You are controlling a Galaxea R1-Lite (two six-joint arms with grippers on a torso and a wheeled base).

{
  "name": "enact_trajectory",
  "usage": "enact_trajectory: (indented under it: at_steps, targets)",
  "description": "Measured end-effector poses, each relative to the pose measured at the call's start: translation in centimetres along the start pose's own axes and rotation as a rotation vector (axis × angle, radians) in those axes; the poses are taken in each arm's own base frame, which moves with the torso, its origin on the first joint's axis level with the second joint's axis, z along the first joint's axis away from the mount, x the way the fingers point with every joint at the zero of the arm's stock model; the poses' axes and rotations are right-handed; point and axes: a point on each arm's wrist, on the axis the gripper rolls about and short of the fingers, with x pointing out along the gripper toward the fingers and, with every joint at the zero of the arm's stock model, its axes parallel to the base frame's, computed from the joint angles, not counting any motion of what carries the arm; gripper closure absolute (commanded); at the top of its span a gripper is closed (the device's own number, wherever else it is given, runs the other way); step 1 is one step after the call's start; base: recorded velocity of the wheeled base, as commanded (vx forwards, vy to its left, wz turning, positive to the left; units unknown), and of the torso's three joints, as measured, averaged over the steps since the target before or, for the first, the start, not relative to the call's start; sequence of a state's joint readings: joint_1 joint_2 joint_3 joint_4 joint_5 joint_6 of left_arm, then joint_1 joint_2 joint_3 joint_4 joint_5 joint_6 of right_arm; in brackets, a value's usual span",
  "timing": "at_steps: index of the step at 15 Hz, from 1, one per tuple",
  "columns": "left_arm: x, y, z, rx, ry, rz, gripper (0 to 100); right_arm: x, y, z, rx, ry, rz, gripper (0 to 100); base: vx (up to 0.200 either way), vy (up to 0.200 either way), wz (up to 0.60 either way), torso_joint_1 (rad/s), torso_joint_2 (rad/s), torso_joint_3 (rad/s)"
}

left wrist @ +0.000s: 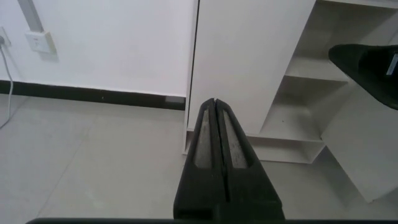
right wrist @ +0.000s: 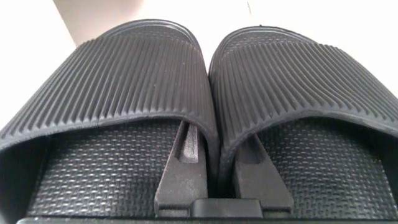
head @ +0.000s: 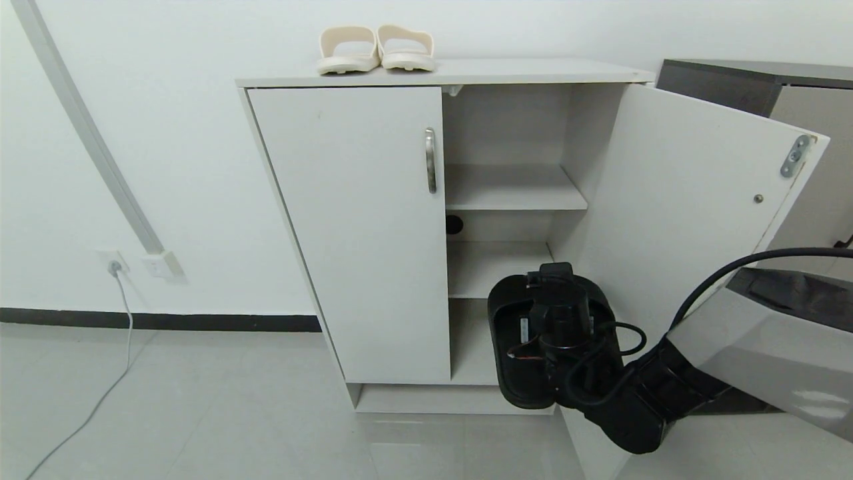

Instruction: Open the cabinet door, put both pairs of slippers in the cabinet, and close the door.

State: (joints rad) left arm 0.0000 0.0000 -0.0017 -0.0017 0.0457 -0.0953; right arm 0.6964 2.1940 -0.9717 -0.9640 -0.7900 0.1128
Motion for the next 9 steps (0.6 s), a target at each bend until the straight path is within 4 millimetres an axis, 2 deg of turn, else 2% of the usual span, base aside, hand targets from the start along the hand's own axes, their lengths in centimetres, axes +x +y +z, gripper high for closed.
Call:
enact_trajectory:
  at_steps: [5,9]
  targets:
    - [0.0,0.0,0.0,-0.001,0.000,0.000,100,0.7,-1.5,0.0,0.001,0.009,-0.040,100,0.000,0.000,0.00,0.000,0.00,0.000]
    - [0.0,0.0,0.0,-0.003,0.000,0.000,100,0.7,-1.8,0.0,-0.002,0.013,-0.046,100,0.000,0.000,0.00,0.000,0.00,0.000]
